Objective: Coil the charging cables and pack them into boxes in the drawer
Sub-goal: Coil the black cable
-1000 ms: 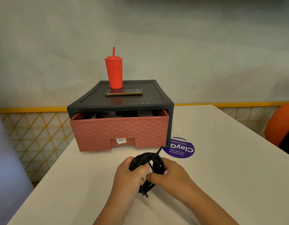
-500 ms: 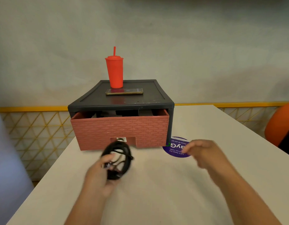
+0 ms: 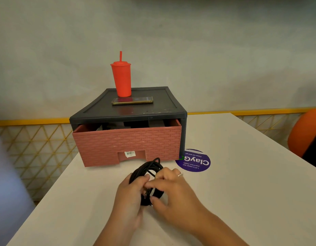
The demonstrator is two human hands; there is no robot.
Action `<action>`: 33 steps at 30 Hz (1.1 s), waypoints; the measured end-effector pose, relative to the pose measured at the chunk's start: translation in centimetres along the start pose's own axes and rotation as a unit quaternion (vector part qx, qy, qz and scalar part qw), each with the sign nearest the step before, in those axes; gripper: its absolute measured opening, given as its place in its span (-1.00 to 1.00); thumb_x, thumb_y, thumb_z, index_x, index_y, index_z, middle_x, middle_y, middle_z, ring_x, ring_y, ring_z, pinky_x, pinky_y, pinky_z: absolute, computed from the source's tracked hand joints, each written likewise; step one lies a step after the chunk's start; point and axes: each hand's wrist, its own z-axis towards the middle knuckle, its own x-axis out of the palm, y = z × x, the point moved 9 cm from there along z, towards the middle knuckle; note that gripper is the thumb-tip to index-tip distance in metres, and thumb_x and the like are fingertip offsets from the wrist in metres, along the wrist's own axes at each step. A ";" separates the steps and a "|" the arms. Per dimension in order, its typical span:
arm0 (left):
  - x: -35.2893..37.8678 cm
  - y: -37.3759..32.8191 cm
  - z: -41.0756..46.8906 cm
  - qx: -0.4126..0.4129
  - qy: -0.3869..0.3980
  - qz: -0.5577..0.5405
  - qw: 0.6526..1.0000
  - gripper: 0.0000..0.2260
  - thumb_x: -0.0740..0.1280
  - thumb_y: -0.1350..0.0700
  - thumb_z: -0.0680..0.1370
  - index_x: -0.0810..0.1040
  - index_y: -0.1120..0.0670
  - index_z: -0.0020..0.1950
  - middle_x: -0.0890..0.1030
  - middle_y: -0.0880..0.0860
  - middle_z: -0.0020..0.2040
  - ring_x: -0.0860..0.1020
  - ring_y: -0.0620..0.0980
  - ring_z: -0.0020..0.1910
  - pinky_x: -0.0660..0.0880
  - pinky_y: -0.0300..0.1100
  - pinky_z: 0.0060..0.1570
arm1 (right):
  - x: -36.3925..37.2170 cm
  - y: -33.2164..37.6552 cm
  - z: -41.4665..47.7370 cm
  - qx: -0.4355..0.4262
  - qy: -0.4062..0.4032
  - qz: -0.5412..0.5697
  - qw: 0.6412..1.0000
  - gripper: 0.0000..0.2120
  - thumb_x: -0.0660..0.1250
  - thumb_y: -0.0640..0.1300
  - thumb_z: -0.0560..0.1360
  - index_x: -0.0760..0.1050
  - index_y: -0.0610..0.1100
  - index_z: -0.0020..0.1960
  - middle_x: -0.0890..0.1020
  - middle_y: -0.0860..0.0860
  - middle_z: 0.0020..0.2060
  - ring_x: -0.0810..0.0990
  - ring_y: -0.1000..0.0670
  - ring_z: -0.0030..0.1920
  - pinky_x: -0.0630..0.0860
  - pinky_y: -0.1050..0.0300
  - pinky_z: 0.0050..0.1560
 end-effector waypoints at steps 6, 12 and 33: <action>0.7 1.0 -0.1 -0.038 0.041 0.013 0.998 -0.83 0.26 0.33 0.46 0.48 0.17 -0.31 0.42 0.10 -0.46 0.39 0.00 -0.45 0.35 -0.20 -0.48 | 0.0 0.6 0.0 -0.079 -0.022 -0.096 0.992 -0.86 0.23 -0.01 0.36 0.49 0.08 -0.10 0.47 0.12 -0.22 0.28 0.10 -0.26 0.16 0.39 -0.21; -0.2 -0.2 0.0 0.005 0.016 0.033 0.999 -0.90 0.35 0.19 0.49 0.49 0.15 -0.21 0.28 0.01 -0.53 0.30 -0.02 -0.51 0.29 -0.23 -0.61 | -3.9 -0.7 -0.2 -0.001 -0.147 0.174 0.974 -0.93 0.17 0.03 0.40 0.39 0.07 -0.21 0.51 0.25 -0.27 0.44 0.23 -0.25 0.35 0.44 -0.20; 2.1 -1.1 -0.9 0.145 0.110 0.133 0.974 -0.86 0.30 -0.11 0.50 0.57 -0.08 -0.07 0.40 -0.06 -0.50 0.41 -0.12 -0.43 0.43 -0.21 -0.30 | -1.8 -6.9 -2.1 0.321 -0.047 0.564 0.760 -0.84 0.11 -0.26 0.59 0.34 -0.14 -0.16 0.65 -0.10 -0.15 0.62 0.01 -0.25 0.57 0.17 -0.24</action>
